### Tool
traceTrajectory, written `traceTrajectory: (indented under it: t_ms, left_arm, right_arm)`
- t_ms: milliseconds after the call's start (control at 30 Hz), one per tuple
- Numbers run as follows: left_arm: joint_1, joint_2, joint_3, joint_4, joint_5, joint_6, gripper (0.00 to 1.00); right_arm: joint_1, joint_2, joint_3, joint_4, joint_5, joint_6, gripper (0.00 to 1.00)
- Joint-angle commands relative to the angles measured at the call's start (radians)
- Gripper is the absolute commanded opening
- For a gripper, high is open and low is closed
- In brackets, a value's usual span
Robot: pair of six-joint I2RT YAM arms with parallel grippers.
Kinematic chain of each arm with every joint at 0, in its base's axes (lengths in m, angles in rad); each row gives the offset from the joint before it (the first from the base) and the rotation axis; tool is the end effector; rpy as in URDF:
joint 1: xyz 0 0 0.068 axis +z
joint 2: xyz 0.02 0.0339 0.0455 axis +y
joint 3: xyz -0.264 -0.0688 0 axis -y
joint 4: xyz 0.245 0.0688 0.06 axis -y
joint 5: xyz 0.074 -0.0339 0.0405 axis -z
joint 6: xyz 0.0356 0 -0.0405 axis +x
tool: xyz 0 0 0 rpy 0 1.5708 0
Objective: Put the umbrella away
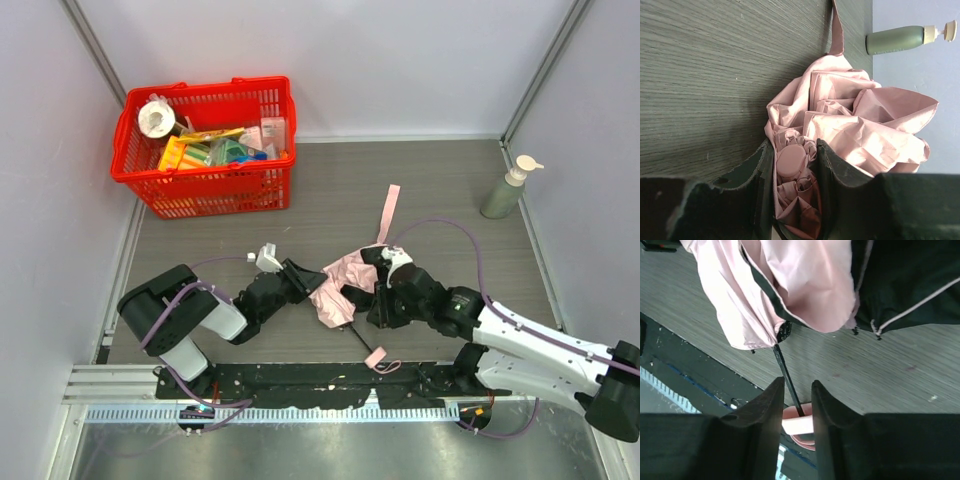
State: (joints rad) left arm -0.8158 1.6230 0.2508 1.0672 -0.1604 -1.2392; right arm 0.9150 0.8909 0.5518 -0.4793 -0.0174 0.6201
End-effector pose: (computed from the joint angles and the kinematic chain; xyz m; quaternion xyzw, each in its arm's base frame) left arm 0.1721 -0.1746 0.1160 -0.2152 0.7758 -0.4713 0.3601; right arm 0.1092 0.1430 0.2139 -0.1398 0.9195 0.2609 0.2587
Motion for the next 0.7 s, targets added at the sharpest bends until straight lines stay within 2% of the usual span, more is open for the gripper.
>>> traceTrajectory:
  t_ms: [0, 33, 100, 300, 367, 500, 667]
  left_arm:
    - [0.006, 0.005, -0.022, 0.002, -0.024, 0.103, 0.00]
    - [0.006, 0.005, -0.022, 0.004, -0.024, 0.100, 0.00]
    - [0.006, -0.003, -0.021, -0.013, -0.028, 0.089, 0.00]
    - [0.000, -0.061, -0.010, -0.113, -0.080, 0.078, 0.00]
    - [-0.022, -0.084, -0.025, -0.118, -0.151, 0.086, 0.00]
    - [-0.065, -0.120, -0.025, -0.135, -0.255, 0.125, 0.00]
    - [-0.098, -0.120, -0.033, -0.078, -0.323, 0.172, 0.00]
  right_arm:
    - [0.001, -0.038, 0.172, -0.094, 0.158, 0.049, 0.44]
    - [0.002, -0.008, 0.204, -0.094, 0.177, 0.079, 0.54]
    - [0.002, 0.066, 0.285, -0.094, 0.240, 0.136, 0.64]
    - [0.005, 0.296, 0.538, -0.243, 0.413, 0.405, 0.64]
    - [0.013, 0.318, 0.559, -0.300, 0.470, 0.592, 0.64]
    - [0.045, 0.312, 0.502, -0.271, 0.470, 0.836, 0.64]
    - [0.108, 0.370, 0.537, -0.330, 0.493, 0.946, 0.64]
